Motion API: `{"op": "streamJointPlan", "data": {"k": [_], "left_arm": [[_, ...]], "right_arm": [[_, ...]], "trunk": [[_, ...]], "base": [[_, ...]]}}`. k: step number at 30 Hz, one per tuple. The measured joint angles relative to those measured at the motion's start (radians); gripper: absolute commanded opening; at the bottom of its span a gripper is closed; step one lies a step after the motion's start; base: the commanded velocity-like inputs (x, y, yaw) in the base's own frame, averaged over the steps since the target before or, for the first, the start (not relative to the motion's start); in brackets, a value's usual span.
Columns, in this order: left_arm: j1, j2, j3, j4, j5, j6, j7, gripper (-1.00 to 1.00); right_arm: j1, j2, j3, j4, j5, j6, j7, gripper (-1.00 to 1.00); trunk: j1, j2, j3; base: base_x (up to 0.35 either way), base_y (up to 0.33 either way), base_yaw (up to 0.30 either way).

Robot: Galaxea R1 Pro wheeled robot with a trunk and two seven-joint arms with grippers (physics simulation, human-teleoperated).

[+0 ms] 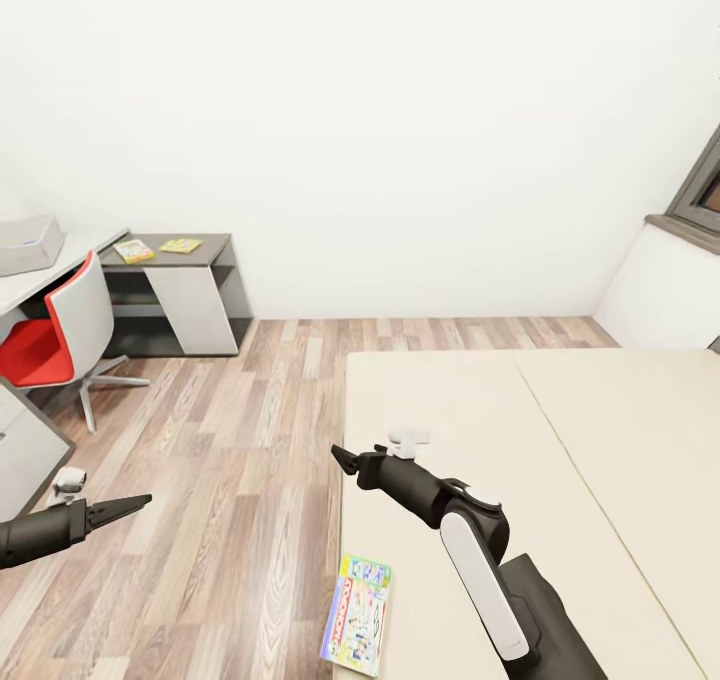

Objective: Put all the toys in the child's room - the three board games (two on the bed and one on the table), the two jigsaw puzzles on the table, and the tennis ball on the table - inside the toy box on the table in the child's room.

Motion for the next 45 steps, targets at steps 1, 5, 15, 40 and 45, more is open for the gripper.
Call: {"op": "streamJointPlan", "data": {"k": [1,5,15,40,45], "left_arm": [[0.0,0.0,0.0,0.0,0.0,0.0,0.0,1.0],[0.0,0.0,0.0,0.0,0.0,0.0,0.0,1.0],[0.0,0.0,0.0,0.001,-0.001,0.0,0.0,1.0],[0.0,0.0,0.0,0.001,-0.001,0.0,0.0,1.0],[0.0,0.0,0.0,0.001,0.0,0.0,0.0,1.0]], "right_arm": [[0.0,0.0,0.0,0.0,0.0,0.0,0.0,1.0],[0.0,0.001,0.0,0.0,0.0,0.0,0.0,1.0],[0.0,0.001,0.0,0.0,0.0,0.0,0.0,1.0],[0.0,0.001,0.0,0.0,0.0,0.0,-0.001,1.0],[0.0,0.001,0.0,0.0,0.0,0.0,-0.001,1.0]], "trunk": [[0.0,0.0,0.002],[0.0,0.0,0.008],[0.0,0.0,0.025],[0.0,0.0,0.067],[0.0,0.0,0.075]], "base": [[0.0,0.0,0.0],[0.0,0.0,0.0],[0.0,0.0,0.0],[0.0,0.0,0.0],[0.0,0.0,0.0]]}}
